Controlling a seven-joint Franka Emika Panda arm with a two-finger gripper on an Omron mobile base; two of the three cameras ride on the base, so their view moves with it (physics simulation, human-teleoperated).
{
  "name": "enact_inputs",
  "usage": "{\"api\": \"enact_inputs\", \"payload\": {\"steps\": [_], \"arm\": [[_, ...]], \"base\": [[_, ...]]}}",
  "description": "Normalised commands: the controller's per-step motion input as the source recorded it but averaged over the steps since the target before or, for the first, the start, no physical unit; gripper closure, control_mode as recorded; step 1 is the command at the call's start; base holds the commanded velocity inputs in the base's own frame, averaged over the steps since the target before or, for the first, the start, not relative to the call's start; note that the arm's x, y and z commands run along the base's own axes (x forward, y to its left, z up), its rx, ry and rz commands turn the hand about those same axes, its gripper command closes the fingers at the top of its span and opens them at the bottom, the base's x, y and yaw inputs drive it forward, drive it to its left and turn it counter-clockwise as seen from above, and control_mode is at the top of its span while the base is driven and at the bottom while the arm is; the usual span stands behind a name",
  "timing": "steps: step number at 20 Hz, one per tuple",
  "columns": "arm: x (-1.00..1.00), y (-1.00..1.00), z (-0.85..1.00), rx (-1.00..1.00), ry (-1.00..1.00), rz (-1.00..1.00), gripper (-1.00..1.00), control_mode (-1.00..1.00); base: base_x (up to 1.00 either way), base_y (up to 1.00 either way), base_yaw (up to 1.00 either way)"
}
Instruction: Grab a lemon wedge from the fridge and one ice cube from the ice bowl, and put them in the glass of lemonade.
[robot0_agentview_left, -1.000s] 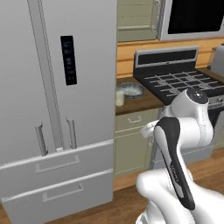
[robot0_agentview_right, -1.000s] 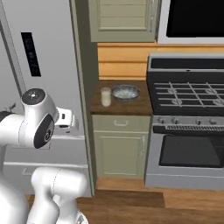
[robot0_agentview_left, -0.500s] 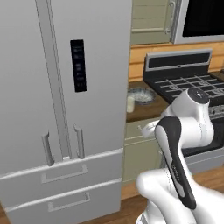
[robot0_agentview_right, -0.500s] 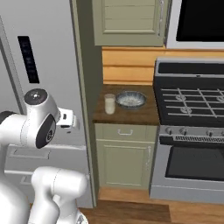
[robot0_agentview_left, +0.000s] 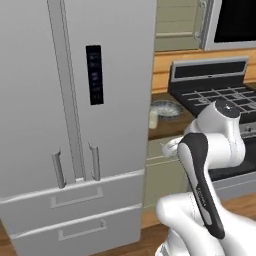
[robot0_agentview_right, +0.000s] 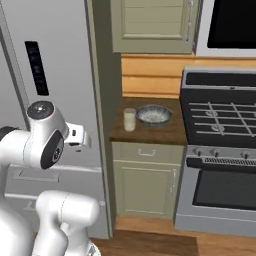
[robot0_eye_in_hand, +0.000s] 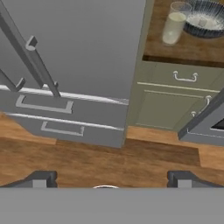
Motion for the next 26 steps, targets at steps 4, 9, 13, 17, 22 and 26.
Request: {"api": "enact_inputs", "payload": {"steps": [4,9,13,17,22,26], "arm": [[0.0,0.0,0.0,0.0,0.0,0.0,-1.0,1.0],[0.0,0.0,0.0,0.0,0.0,0.0,-1.0,1.0],[0.0,0.0,0.0,0.0,0.0,0.0,-1.0,1.0],[0.0,0.0,0.0,0.0,0.0,0.0,-1.0,1.0],[0.0,0.0,0.0,0.0,0.0,0.0,-1.0,1.0],[0.0,0.0,0.0,0.0,0.0,0.0,-1.0,1.0]], "base": [[0.93,0.09,-0.15],[0.39,0.3,-0.1],[-0.68,0.74,0.0],[-0.96,0.82,0.0],[-0.46,0.22,-0.01],[-0.11,0.57,0.0]]}}
